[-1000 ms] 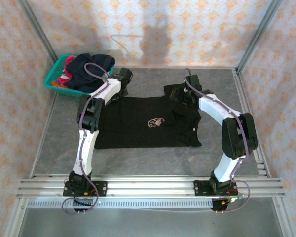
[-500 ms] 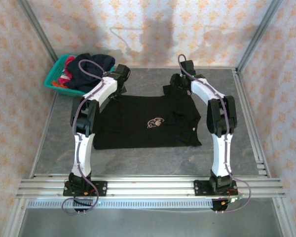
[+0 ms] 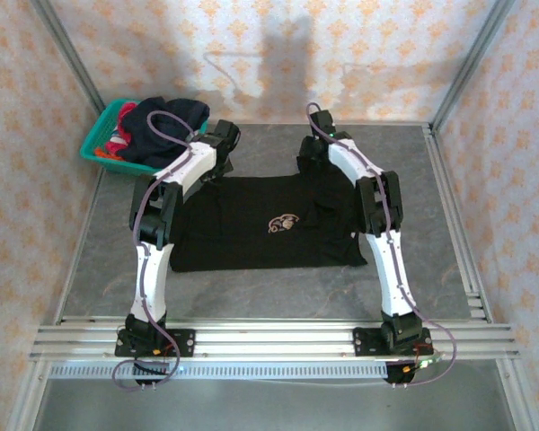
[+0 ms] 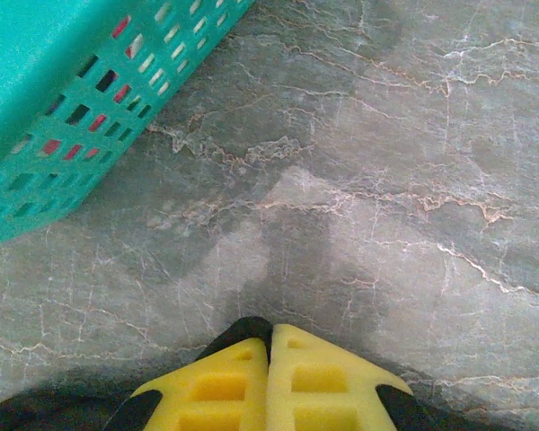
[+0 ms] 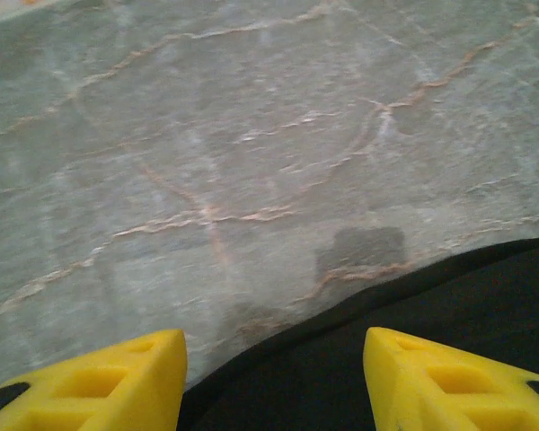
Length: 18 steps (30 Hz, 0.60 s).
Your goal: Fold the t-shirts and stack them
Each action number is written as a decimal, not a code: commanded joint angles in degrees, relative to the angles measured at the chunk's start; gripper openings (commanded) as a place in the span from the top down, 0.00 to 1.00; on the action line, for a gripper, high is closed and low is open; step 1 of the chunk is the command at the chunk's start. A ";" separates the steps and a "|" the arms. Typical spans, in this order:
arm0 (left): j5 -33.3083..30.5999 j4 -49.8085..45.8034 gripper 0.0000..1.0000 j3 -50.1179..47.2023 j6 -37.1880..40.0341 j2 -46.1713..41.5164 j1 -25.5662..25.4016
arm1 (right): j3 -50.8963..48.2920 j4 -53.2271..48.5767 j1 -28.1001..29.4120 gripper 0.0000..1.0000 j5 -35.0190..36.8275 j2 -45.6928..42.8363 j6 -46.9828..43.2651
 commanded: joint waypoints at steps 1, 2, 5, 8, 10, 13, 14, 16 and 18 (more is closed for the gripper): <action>-0.79 -0.05 1.00 -0.73 0.68 -1.22 -0.42 | 4.32 -5.40 -0.43 0.47 3.91 2.60 0.93; -0.76 -0.02 1.00 -0.66 0.68 -1.22 -0.53 | 5.70 -6.32 -0.43 0.47 4.20 3.35 0.98; -0.85 -0.16 1.00 -0.60 0.64 -1.18 -0.63 | 7.76 -7.76 -0.42 0.48 4.39 4.98 0.63; -0.91 -0.25 1.00 -0.85 0.64 -1.30 -0.72 | 10.12 -10.94 -0.33 0.48 4.39 6.60 -1.31; -1.04 -0.25 1.00 -1.05 0.61 -1.50 -0.72 | 11.00 -12.92 0.03 0.47 5.40 7.23 -3.33; -0.94 -0.25 1.00 -1.19 0.60 -1.74 -0.69 | 11.84 -15.15 0.69 0.47 7.36 7.87 -7.33; -0.95 -0.16 1.00 -1.20 0.60 -1.74 -0.68 | 12.88 -16.53 1.06 0.48 8.53 8.56 -8.69; -0.72 -0.12 1.00 -1.37 0.51 -1.87 -0.78 | 15.27 -19.25 1.64 0.51 10.52 10.16 -11.20; -0.38 0.01 1.00 -1.62 0.49 -1.98 -0.85 | 16.69 -20.99 1.91 0.59 11.77 11.34 -12.25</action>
